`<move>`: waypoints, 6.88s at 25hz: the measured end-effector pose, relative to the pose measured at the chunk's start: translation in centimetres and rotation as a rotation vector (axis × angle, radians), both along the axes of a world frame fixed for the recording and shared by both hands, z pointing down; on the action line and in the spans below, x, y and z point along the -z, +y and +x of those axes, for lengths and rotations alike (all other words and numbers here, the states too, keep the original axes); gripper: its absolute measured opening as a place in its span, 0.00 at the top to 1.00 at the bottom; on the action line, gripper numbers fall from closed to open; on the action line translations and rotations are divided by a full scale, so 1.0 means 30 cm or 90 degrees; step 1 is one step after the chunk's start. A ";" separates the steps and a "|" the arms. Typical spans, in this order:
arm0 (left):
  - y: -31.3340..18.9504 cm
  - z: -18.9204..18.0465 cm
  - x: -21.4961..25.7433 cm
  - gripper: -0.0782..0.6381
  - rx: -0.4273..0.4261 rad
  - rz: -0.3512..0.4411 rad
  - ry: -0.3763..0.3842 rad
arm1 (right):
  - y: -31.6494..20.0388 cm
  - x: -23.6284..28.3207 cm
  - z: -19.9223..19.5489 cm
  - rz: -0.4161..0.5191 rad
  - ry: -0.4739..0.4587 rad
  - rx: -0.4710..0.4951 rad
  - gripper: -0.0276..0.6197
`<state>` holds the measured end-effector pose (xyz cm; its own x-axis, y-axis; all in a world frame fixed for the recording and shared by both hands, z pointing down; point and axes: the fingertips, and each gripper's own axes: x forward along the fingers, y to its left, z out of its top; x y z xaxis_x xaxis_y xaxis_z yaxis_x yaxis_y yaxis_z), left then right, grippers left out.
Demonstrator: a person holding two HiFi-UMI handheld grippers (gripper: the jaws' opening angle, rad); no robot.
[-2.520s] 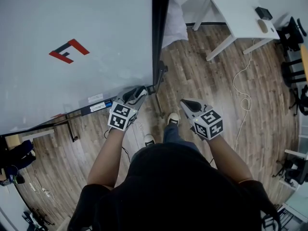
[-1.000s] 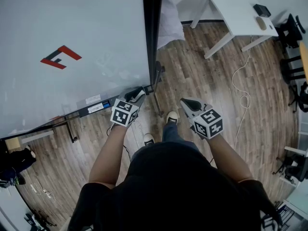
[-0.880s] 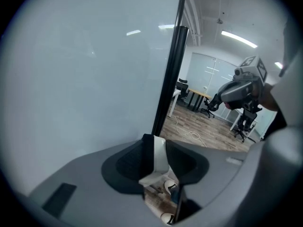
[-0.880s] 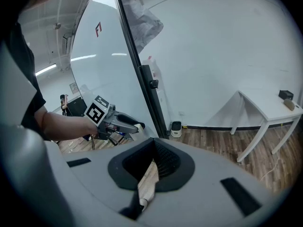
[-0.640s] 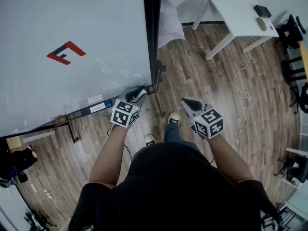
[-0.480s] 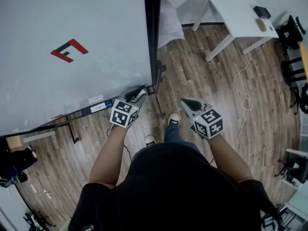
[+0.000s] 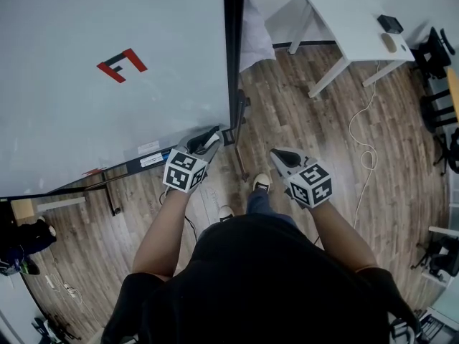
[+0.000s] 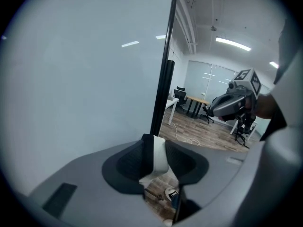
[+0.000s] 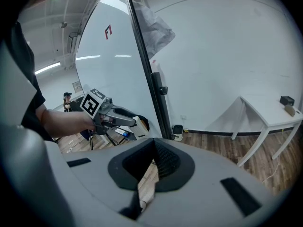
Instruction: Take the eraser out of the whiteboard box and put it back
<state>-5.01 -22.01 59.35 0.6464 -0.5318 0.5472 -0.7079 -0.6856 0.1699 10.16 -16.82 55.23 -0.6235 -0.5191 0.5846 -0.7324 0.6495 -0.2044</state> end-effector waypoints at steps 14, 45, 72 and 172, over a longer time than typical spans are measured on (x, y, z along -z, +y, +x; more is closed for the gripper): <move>0.058 -0.015 0.117 0.68 -0.001 0.028 0.017 | 0.057 0.046 -0.026 0.020 -0.011 -0.001 0.97; 0.292 -0.204 0.177 0.68 0.053 0.040 0.000 | 0.207 0.081 -0.151 0.042 -0.015 0.041 0.97; 0.432 -0.279 0.148 0.68 0.080 0.037 -0.004 | 0.315 0.053 -0.163 0.034 -0.002 0.050 0.97; -0.013 0.006 -0.081 0.68 0.042 -0.030 0.004 | -0.005 -0.163 0.048 -0.042 0.077 0.041 0.97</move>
